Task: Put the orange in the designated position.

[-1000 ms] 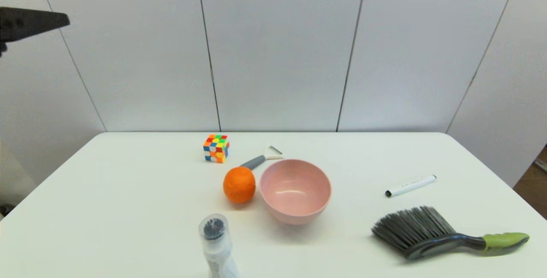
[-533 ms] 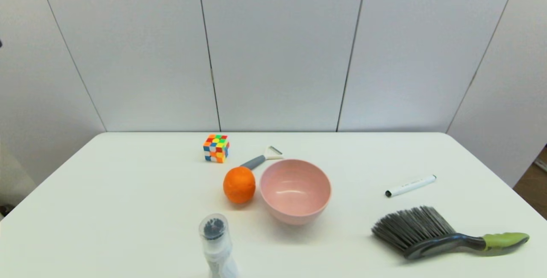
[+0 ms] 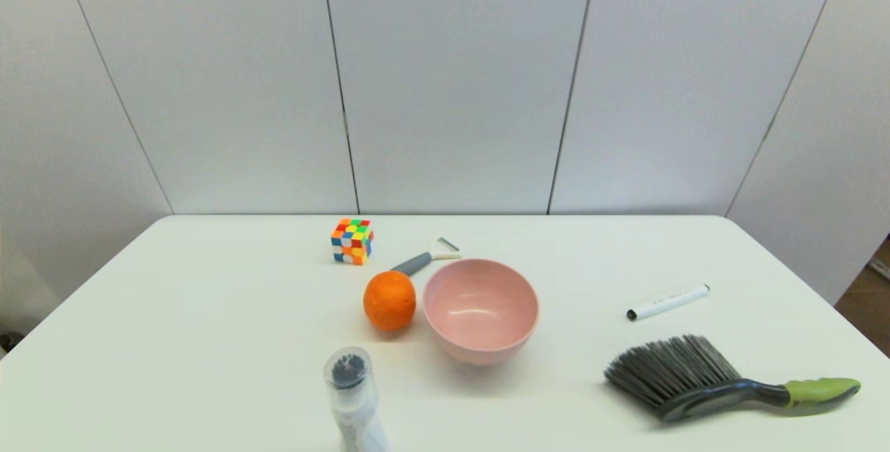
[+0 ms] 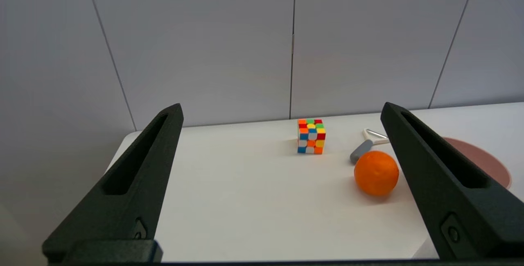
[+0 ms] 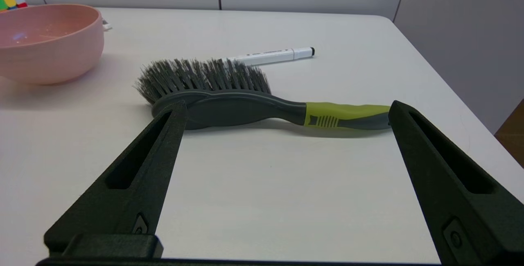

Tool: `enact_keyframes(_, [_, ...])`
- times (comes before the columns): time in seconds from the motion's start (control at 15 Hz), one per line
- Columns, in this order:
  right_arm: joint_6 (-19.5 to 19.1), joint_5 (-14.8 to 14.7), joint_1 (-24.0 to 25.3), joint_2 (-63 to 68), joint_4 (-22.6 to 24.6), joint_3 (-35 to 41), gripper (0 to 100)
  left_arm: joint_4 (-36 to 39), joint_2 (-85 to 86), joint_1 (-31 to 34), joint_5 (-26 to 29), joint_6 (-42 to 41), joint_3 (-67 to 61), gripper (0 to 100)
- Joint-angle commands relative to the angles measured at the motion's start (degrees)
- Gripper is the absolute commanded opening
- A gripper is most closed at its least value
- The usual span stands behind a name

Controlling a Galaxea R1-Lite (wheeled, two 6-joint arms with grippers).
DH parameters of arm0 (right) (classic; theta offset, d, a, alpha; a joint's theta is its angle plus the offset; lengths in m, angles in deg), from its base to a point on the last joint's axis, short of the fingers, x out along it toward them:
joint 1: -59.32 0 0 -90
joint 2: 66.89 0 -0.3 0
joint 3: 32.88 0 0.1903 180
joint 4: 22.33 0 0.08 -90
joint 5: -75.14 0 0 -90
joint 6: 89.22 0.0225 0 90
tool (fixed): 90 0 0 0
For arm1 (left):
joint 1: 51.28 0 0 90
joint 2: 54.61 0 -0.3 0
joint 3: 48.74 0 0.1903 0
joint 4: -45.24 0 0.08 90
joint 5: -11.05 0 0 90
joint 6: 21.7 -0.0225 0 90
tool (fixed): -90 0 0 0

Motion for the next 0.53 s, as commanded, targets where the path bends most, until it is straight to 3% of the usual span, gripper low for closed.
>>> enact_keyframes(0.07, [-0.03, 0.02, 0.00, 0.07, 0.01, 0.09, 100, 0.05, 13.59, 2.34, -0.09, -0.38, -10.28, 100])
enact_keyframes(0.53, [-0.03, 0.02, -0.08, 0.07, 0.01, 0.09, 100, -0.04, 23.34, 2.78, -2.38, 0.94, -18.80, 100])
